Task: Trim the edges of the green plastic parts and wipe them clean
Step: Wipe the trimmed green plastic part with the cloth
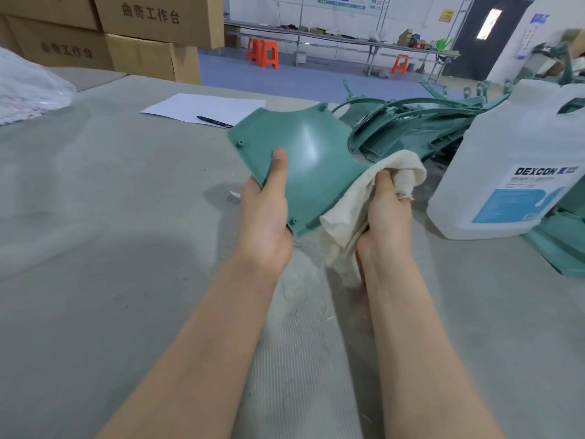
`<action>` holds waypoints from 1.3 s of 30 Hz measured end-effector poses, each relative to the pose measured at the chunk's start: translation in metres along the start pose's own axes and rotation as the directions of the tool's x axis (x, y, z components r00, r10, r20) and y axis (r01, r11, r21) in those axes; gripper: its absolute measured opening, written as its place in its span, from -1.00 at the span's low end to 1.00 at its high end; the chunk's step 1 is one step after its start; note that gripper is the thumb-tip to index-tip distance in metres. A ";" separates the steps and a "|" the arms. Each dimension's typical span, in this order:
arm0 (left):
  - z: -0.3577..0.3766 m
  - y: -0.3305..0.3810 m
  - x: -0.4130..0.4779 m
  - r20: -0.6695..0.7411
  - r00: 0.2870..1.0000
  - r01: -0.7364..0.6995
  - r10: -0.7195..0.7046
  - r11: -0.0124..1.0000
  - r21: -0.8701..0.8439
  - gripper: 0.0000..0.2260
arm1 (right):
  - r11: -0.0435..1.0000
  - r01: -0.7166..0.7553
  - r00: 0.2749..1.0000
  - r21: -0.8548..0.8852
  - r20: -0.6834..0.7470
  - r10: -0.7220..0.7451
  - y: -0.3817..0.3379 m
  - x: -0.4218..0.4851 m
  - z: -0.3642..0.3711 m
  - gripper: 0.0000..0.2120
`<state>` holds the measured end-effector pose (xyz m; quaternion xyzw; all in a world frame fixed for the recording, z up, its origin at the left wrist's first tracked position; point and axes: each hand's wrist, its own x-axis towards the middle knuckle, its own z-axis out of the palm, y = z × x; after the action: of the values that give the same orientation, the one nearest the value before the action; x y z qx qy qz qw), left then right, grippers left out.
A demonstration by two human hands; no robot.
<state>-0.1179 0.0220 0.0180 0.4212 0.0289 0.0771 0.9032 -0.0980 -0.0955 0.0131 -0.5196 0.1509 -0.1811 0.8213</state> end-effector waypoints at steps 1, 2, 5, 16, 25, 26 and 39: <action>0.000 0.001 0.000 -0.040 0.999 -0.012 0.013 1.000 0.006 -0.88 | 1.000 -0.021 1.000 -0.007 0.013 0.021 0.001 0.000 0.001 -0.82; -0.002 0.003 0.001 -0.064 0.997 -0.031 0.032 0.999 0.024 -0.87 | 0.999 -0.038 0.999 0.001 0.033 0.038 0.002 0.000 0.001 -0.82; -0.008 0.012 0.003 -0.070 0.993 -0.081 0.090 0.989 0.120 -0.84 | 0.986 -0.108 0.992 0.125 0.080 0.099 0.001 0.000 0.003 -0.82; -0.018 0.024 0.007 0.110 0.987 -0.140 0.117 0.964 0.227 -0.81 | 0.981 -0.136 0.990 0.140 -0.030 0.141 0.007 0.017 -0.016 -0.77; -0.026 0.021 0.012 0.014 0.995 -0.103 0.103 0.964 0.244 -0.79 | 0.968 -0.246 0.949 -0.051 0.190 0.251 0.007 0.010 -0.011 -0.82; -0.026 0.021 0.012 0.018 0.995 -0.096 0.094 0.967 0.237 -0.78 | 0.966 -0.258 0.951 -0.008 0.176 0.255 0.007 0.010 -0.010 -0.85; -0.025 0.021 0.009 0.067 0.997 -0.039 0.025 0.974 0.222 -0.69 | 0.982 -0.086 0.996 0.170 0.027 0.083 0.001 0.013 -0.013 -0.85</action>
<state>-0.1139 0.0554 0.0186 0.5228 0.0017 0.0746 0.8492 -0.0925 -0.1113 0.0062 -0.4421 0.1486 -0.1531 0.8712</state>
